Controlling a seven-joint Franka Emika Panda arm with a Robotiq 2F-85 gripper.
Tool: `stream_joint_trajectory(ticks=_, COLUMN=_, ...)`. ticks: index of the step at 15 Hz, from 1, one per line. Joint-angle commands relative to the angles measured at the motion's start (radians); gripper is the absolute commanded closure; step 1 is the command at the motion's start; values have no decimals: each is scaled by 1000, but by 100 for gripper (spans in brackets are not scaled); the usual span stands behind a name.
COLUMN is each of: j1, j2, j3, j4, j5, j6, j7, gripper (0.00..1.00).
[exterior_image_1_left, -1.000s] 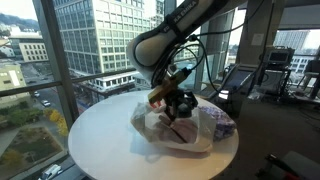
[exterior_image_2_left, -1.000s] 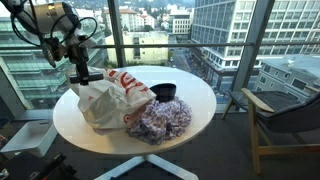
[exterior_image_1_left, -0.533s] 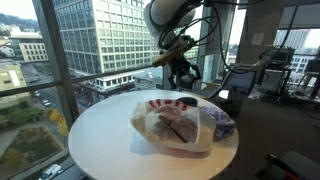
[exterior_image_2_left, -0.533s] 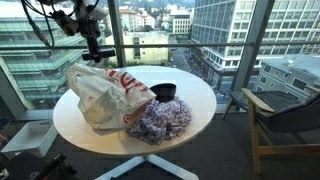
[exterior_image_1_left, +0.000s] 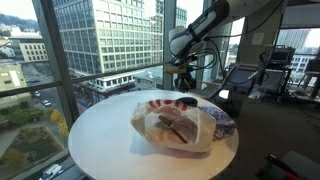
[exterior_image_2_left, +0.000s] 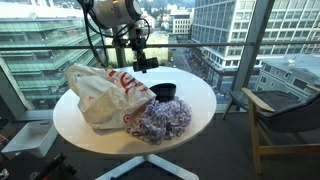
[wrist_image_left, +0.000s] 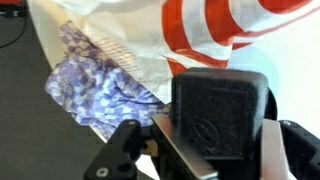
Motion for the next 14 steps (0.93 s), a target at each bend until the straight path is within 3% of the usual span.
stream_joint_trajectory(ticks=1, j1=-8, j2=151, j3=-51, j4=92, j5=28, j6=140, j7=133, gripper=88)
stream_joint_trajectory(ticks=7, j1=16, j2=221, j3=-159, j4=110, j5=10, j6=331, j7=360, gripper=89)
stream_joint_trajectory(ticks=14, j1=13, j2=287, j3=-237, j4=200, j5=10, j6=358, j7=638, gripper=88)
